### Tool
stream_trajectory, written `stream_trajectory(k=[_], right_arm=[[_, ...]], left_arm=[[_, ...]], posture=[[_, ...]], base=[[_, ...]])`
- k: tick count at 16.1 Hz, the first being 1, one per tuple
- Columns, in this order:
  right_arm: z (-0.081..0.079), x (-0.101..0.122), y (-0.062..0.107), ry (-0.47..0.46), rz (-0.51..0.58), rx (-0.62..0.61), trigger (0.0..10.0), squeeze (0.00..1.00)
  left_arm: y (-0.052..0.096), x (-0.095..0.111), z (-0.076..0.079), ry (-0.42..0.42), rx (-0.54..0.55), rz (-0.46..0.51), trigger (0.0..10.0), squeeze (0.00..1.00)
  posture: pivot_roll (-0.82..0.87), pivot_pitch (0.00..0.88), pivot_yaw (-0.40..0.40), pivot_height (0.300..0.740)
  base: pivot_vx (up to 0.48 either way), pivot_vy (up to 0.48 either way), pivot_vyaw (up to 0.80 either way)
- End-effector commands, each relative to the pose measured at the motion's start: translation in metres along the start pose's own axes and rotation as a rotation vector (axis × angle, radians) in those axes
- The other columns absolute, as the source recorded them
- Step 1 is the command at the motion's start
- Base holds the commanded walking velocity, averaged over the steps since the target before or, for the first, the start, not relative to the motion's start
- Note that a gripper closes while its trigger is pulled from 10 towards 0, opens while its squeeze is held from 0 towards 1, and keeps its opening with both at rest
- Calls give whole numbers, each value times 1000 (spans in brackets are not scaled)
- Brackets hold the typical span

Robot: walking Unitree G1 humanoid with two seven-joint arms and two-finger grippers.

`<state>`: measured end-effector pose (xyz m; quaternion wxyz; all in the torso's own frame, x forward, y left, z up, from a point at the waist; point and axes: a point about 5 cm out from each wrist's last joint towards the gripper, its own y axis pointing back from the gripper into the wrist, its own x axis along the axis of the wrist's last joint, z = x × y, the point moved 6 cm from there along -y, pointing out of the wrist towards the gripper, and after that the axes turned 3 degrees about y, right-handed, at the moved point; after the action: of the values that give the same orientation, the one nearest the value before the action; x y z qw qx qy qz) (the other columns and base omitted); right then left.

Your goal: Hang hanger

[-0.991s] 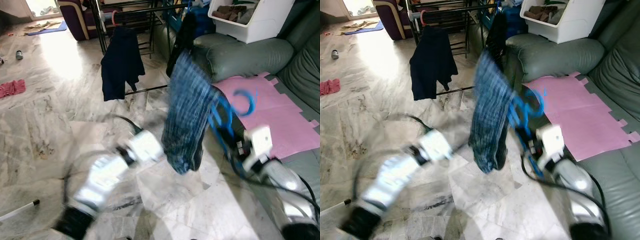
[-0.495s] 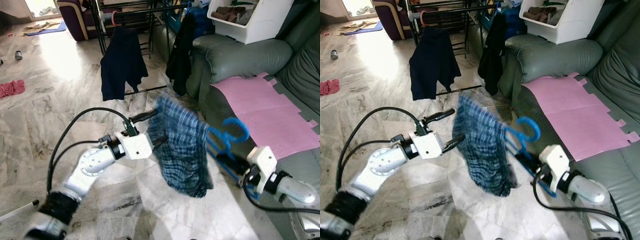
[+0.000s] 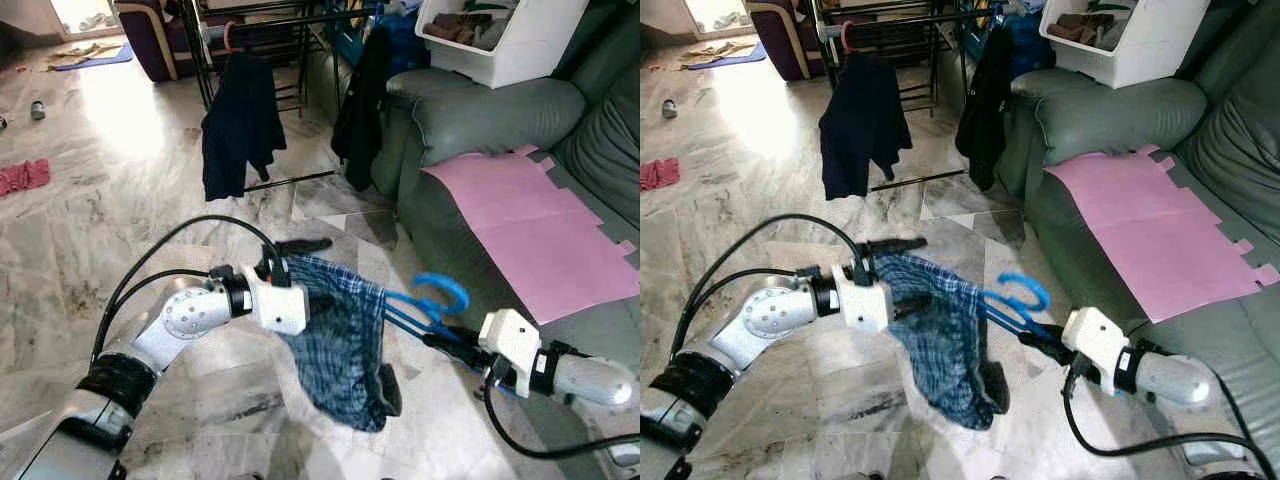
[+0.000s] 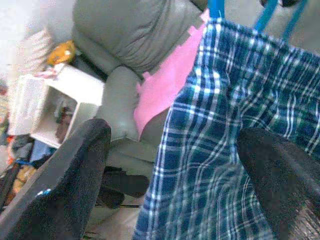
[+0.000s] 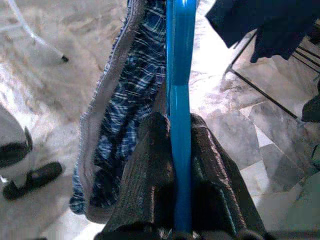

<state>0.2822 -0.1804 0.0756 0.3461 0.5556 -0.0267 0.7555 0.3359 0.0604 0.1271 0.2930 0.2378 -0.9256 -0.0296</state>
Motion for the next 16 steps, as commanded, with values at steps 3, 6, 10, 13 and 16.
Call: stream_trajectory(k=[3,6,10,13,16], right_arm=[[0,4,1,80,-4,51,10000,0],[-1,8,-3,111,3,69,10000,0],[-5,9,-7,141,7,88,10000,0],[-9,7,-10,160,-5,99,10000,0],[-11,5,-12,167,-11,101,10000,0]], left_arm=[[0,-8,5,-34,-115,-31,10000,0],[-4,-18,11,-18,-215,-70,9647,0],[-4,-38,25,25,-388,-186,0,0],[-12,-38,10,24,-373,-205,0,0],[-12,-40,8,22,-401,-224,314,0]], posture=[[-56,92,-7,740],[-58,91,-6,740],[-66,91,-5,740],[-70,93,-1,740],[-67,95,5,740]], base=[[0,0,0],[0,0,0],[0,0,0],[0,0,0],[0,0,0]])
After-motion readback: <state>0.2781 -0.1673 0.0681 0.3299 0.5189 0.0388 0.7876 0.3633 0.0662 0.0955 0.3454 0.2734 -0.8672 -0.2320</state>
